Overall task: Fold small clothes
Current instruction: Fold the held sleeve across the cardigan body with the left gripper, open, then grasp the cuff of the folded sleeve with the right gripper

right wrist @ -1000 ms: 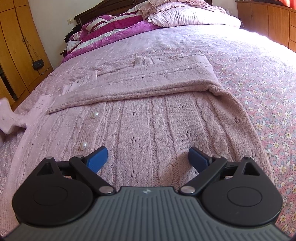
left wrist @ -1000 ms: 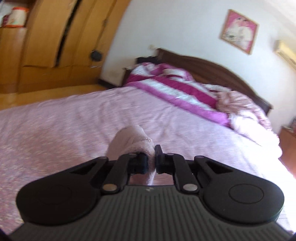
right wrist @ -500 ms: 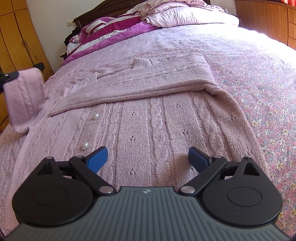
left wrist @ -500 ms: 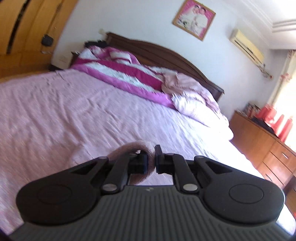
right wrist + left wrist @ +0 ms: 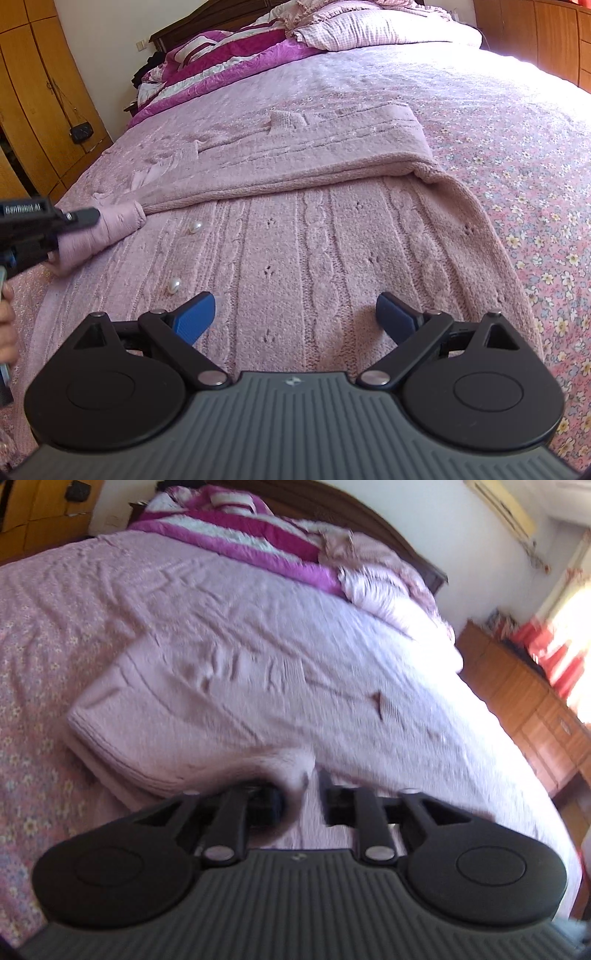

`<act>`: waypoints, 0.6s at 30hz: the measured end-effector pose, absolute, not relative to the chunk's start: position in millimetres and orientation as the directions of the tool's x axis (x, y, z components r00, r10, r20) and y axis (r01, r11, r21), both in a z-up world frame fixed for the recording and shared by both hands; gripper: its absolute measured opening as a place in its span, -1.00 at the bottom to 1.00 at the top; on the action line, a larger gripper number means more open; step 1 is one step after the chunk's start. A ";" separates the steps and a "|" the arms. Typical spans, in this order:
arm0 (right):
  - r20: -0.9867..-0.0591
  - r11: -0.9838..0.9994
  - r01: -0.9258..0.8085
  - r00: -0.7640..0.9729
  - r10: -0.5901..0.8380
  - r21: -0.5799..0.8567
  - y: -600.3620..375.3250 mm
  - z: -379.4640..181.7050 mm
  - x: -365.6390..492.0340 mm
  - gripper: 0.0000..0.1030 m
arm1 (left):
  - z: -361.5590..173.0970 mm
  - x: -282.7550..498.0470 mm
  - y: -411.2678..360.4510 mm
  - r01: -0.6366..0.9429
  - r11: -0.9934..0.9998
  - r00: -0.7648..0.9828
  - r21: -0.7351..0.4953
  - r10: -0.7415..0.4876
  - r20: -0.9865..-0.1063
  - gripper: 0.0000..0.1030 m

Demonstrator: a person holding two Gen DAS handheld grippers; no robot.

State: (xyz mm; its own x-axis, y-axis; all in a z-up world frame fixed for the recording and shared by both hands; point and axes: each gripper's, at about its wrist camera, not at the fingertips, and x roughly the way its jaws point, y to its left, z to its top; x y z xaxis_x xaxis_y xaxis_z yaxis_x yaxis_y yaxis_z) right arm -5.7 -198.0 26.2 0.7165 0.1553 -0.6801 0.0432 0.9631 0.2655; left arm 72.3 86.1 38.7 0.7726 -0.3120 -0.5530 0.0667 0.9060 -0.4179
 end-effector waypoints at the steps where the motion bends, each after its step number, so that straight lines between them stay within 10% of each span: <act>1: -0.680 0.962 0.040 0.716 0.161 0.270 -197.4 27.0 -5.0 0.89 | 37.9 70.0 84.3 0.070 0.913 0.762 -0.402 -0.309 -0.569 -0.06; 18: -0.645 0.910 -0.129 0.667 0.374 0.395 -143.2 54.6 33.4 0.89 | 33.7 17.8 114.9 -0.051 0.974 0.710 -0.219 -0.119 -0.694 0.22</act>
